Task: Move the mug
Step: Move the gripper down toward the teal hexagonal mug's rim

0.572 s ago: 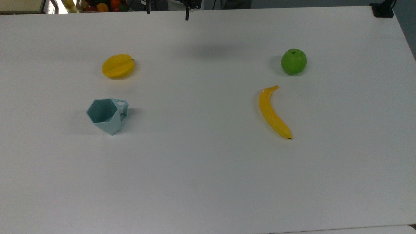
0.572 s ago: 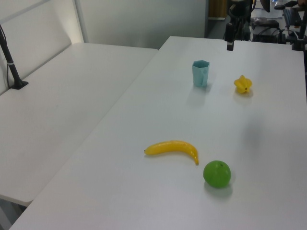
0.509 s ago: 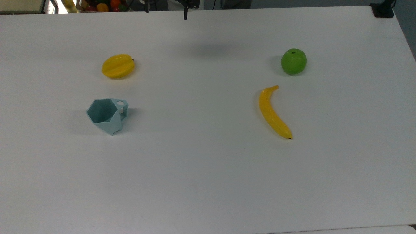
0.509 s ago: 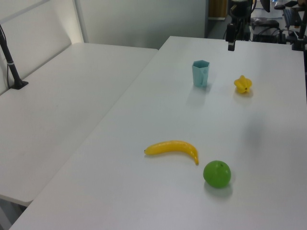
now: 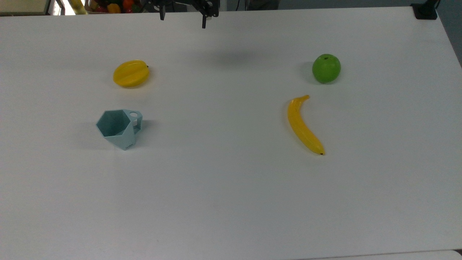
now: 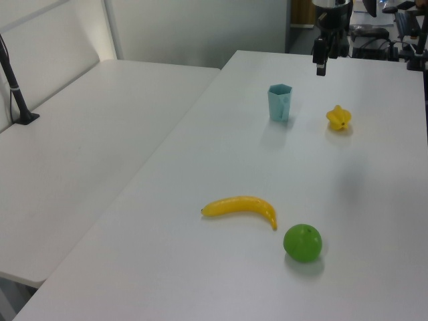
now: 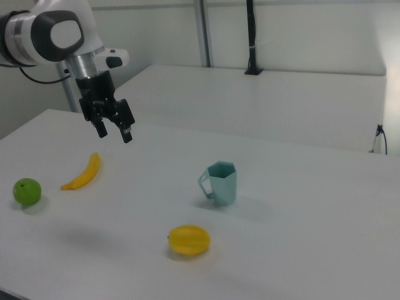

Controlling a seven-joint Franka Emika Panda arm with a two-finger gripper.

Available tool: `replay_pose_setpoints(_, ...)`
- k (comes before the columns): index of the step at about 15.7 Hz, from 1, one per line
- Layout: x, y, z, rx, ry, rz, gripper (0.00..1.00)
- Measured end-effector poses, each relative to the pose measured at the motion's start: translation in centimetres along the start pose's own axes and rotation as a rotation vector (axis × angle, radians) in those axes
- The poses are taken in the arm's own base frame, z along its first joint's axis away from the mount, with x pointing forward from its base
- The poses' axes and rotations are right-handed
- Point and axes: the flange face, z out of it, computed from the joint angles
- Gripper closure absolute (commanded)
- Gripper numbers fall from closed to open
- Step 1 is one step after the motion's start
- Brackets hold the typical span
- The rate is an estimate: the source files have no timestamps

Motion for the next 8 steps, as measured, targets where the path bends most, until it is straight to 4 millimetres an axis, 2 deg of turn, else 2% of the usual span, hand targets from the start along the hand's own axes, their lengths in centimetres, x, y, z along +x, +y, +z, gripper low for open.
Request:
replay_pose_setpoints(2,1.1,0.1,1.1,0.004,0.016,0.04,0.0)
replay_pose_setpoints(4,3.2,0.9,3.2,0.017,0.059,0.159,0.0)
replay_pose_setpoints(8,7.4,4.4,9.7,0.04,0.096,0.428,0.0)
